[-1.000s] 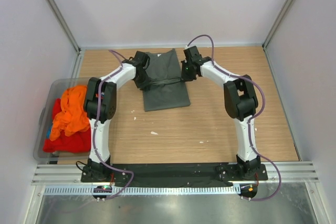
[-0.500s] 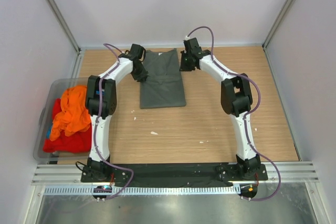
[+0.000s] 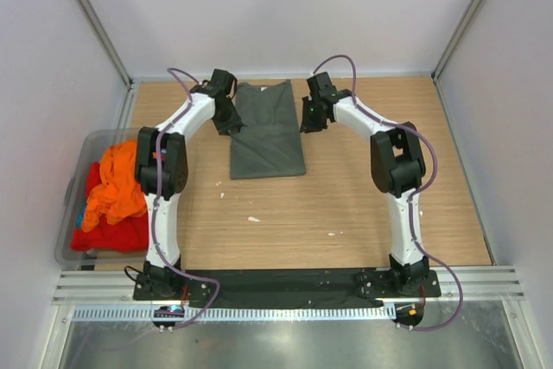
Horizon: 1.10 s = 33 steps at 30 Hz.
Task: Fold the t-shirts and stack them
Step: Fold the tshirt
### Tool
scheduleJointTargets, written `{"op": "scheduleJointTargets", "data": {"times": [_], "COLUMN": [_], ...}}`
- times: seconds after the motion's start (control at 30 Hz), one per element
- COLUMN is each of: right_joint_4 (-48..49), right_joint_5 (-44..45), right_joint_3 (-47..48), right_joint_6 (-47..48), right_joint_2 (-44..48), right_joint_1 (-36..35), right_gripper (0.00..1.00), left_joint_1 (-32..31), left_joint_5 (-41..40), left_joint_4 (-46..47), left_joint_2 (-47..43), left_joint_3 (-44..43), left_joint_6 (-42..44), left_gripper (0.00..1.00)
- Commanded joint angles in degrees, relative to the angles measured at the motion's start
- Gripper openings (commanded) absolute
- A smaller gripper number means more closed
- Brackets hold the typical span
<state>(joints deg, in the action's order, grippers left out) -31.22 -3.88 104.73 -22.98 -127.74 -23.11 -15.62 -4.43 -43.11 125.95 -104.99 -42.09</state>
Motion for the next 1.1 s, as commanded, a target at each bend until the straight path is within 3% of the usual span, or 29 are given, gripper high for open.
{"op": "scheduleJointTargets", "data": {"times": [0.0,0.23,0.33,0.43,0.57,0.87,1.07], "right_joint_4": [-0.6,3.71,4.5,5.99,8.28,9.69,12.23], "right_joint_5": [-2.7,-9.82,-13.16,-13.61,-14.49,-14.49,-15.01], "right_joint_3": [-4.25,-19.72,-22.28,-24.04,-25.19,-28.34,-31.69], "right_joint_6": [-0.83,0.75,1.19,1.27,2.41,3.03,2.16], "right_joint_2": [9.69,18.14,18.5,18.06,16.74,15.24,15.77], "right_joint_1": [-0.18,-0.09,-0.26,-0.18,-0.18,-0.18,-0.35], "right_gripper": [0.26,0.44,0.45,0.45,0.44,0.43,0.42], "left_joint_1": [0.24,0.15,0.15,0.15,0.15,0.15,-0.03], "left_joint_5": [-0.41,3.98,4.07,9.86,13.39,8.21,10.93], "left_joint_4": [-2.32,0.22,2.41,5.49,7.16,6.29,9.53], "left_joint_2": [-9.83,-21.53,-24.43,-25.05,-22.68,-20.58,-19.61], "left_joint_3": [2.41,20.15,27.11,31.93,33.45,35.03,36.43], "left_joint_6": [2.8,4.82,5.78,5.18,4.47,4.38,4.29], "left_gripper": [0.39,0.48,0.51,0.51,0.5,0.5,0.5]}}
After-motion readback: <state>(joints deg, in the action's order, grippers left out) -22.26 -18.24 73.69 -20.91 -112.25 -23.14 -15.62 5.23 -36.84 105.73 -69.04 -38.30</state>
